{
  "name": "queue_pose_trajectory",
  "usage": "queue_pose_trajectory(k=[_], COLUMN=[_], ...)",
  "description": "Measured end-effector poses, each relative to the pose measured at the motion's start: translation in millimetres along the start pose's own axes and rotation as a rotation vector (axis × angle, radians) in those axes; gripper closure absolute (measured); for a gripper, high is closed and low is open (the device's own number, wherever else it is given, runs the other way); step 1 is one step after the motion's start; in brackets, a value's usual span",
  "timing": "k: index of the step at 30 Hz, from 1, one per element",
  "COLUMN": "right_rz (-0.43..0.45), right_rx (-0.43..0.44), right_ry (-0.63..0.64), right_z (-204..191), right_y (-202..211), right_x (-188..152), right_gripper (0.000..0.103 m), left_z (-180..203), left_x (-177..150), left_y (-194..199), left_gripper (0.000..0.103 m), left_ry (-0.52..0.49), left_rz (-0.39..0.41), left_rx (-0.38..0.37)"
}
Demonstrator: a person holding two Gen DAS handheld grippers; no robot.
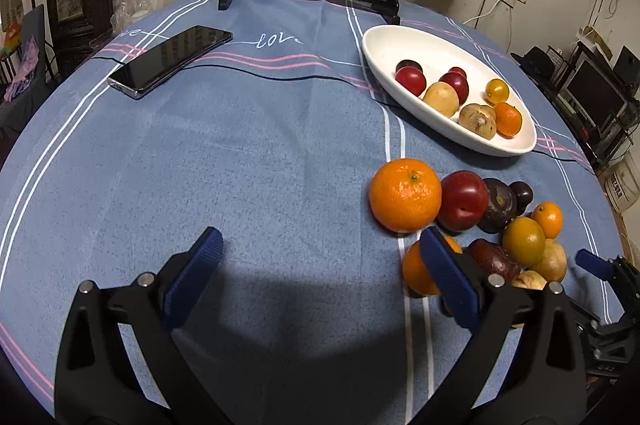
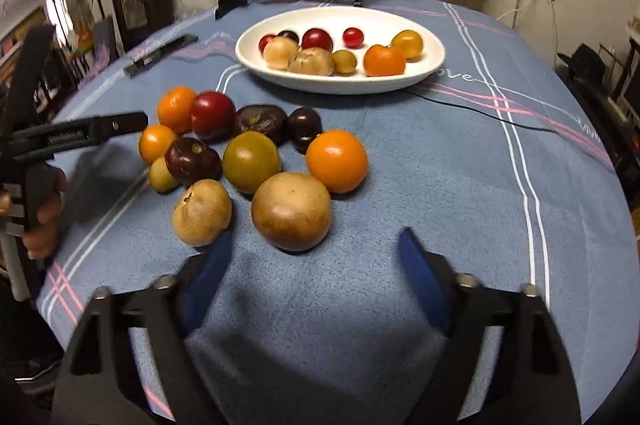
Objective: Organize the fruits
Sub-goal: 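Move both tools back from the plate toward the fruit cluster, then grasp a small orange with the left tool while the right tool grasps a large tan fruit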
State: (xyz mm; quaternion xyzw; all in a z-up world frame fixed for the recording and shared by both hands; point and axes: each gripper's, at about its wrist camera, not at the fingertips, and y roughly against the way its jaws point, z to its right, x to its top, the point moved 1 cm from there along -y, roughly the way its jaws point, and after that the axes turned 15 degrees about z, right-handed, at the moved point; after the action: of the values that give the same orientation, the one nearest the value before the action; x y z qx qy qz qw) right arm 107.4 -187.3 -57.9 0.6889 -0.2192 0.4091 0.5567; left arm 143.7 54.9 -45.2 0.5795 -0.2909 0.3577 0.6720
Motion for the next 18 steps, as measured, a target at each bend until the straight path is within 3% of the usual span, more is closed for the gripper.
queue_pose_trajectory(k=[7, 11, 18], right_rz=[-0.074, -0.068, -0.030], right_rx=[-0.008, 0.016, 0.050], right_ry=[0.030, 0.018, -0.035], right_z=[-9, -8, -1], right_y=[-28, -28, -12], right_x=[7, 8, -2], right_gripper=[0.040, 0.058, 0.058], left_z=[-1, -1, 3], left_x=[0, 0, -7], left_y=[-1, 0, 13], left_gripper=[0.003, 0.003, 0.003], left_ry=[0.011, 0.009, -0.062], left_rz=[-0.004, -0.001, -0.008], left_rx=[-0.008, -0.009, -0.077])
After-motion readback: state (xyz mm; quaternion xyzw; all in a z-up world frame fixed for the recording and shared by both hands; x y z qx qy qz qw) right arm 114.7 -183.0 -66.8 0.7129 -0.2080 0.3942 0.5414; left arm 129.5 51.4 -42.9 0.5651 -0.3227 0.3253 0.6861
